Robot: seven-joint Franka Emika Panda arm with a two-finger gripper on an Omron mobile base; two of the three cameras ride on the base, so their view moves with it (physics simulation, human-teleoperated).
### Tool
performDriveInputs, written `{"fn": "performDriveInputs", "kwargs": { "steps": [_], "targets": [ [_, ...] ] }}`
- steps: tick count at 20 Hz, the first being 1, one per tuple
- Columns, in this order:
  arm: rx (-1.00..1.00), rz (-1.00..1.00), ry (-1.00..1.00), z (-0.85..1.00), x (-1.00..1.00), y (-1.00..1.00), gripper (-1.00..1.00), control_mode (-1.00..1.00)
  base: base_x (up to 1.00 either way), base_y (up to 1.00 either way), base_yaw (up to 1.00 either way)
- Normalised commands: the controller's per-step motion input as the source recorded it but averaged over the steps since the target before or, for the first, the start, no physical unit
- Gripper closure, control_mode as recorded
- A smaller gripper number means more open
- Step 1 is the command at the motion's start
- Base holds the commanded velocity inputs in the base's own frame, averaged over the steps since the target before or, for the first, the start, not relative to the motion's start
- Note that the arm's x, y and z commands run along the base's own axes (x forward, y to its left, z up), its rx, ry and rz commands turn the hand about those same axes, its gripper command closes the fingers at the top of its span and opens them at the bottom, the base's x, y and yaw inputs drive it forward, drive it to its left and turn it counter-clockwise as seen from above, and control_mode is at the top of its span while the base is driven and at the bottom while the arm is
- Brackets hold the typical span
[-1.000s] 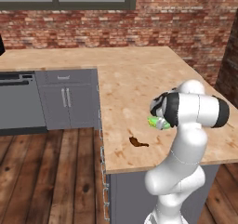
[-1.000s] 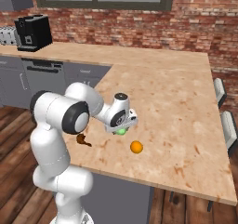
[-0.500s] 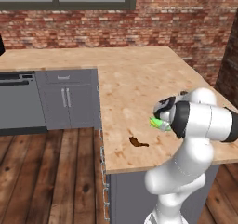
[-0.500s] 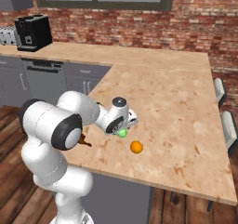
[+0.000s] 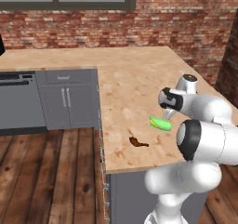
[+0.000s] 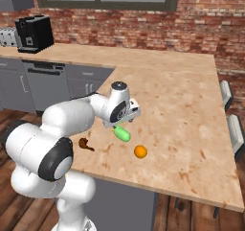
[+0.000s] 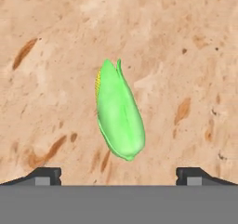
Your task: Open the fridge, remove the orange, corn, and chicken drumstick, and place them on any counter.
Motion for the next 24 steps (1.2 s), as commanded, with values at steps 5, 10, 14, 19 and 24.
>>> {"fn": "performDriveInputs", "kwargs": {
  "steps": [5, 10, 14, 19, 24],
  "targets": [
    [0.04, 0.0, 0.02, 1.0, -0.57, 0.0, -1.0, -1.0, 0.0, 0.0, 0.0],
    [0.07, 0.0, -0.03, 1.0, -0.97, 0.05, -1.0, -1.0, 0.0, 0.0, 0.0],
    [0.05, 0.0, -0.1, 1.0, -1.0, 0.33, -1.0, -1.0, 0.0, 0.0, 0.0],
    [0.01, 0.0, -0.11, 1.0, -1.0, 0.57, -1.0, -1.0, 0.0, 0.0, 0.0],
    [0.0, 0.0, -0.13, 0.93, -1.0, 0.6, -1.0, -1.0, 0.0, 0.0, 0.0]
  ]
}}
